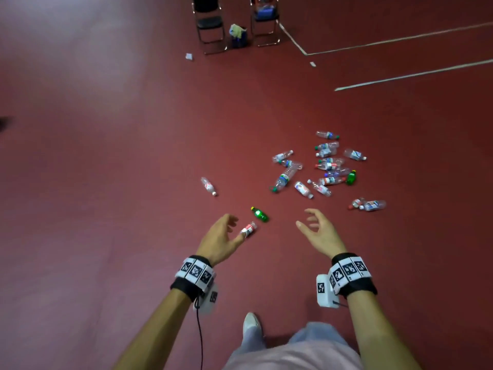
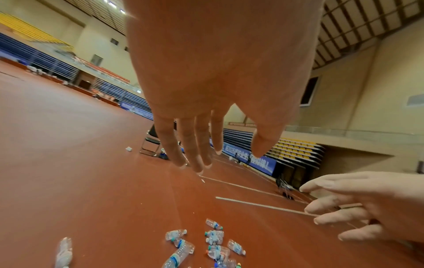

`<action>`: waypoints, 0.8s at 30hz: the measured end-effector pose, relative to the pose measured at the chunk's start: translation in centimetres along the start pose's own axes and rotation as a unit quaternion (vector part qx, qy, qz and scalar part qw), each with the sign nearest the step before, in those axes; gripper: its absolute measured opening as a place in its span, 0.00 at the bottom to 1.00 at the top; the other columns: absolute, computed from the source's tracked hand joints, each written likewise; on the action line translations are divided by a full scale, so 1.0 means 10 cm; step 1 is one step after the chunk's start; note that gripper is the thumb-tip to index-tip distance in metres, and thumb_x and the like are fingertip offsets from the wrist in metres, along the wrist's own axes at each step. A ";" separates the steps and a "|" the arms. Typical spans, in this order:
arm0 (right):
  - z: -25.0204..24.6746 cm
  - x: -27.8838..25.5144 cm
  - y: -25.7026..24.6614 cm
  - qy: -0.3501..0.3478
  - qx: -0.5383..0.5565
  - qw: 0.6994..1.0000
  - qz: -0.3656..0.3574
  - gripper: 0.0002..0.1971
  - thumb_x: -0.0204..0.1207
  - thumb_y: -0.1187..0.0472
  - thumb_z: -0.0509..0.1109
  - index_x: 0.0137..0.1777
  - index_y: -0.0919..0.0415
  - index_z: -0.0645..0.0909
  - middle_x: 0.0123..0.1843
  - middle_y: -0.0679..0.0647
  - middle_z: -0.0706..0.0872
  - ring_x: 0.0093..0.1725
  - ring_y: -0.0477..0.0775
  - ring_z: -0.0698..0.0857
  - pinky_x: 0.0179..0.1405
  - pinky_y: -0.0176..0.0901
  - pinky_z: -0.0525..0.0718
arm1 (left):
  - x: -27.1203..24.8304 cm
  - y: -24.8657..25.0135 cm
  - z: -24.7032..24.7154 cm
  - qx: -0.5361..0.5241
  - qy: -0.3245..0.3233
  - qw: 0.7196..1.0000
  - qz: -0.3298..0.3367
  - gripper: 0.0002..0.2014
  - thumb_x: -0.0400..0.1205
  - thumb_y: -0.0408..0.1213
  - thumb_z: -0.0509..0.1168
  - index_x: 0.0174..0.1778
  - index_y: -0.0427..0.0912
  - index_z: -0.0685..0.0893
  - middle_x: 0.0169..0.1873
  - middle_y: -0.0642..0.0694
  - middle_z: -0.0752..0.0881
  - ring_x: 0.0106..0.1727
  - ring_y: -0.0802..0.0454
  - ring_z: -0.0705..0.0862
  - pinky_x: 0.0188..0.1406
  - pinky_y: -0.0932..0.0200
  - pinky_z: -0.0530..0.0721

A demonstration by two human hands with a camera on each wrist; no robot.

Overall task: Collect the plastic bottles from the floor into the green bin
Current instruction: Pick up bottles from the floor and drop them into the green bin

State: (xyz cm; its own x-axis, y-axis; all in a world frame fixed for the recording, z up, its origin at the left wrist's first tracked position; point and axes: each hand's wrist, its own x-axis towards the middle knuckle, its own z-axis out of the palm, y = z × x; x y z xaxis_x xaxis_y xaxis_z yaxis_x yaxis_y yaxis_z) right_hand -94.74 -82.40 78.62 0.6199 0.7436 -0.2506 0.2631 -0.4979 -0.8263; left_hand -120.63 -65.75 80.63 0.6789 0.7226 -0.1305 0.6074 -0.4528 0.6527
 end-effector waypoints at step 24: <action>-1.72 4.65 1.09 -0.098 -0.136 0.970 0.174 0.39 0.77 0.46 0.78 0.83 0.58 0.65 0.78 0.61 0.78 0.76 0.62 0.79 0.74 0.52 0.78 | 5.61 0.90 1.03 0.185 -0.114 0.976 -0.009 0.32 0.78 0.54 0.72 0.73 0.43 0.73 0.68 0.43 0.80 0.64 0.42 0.84 0.61 0.45 0.86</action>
State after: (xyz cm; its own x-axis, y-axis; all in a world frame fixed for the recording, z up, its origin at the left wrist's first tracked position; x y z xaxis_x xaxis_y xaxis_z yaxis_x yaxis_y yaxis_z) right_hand -50.28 -60.94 66.64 0.5602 0.5675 -0.6034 0.2655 -0.8130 -0.5182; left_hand -72.84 -34.69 71.52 0.7148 0.6170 -0.3293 0.6994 -0.6288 0.3398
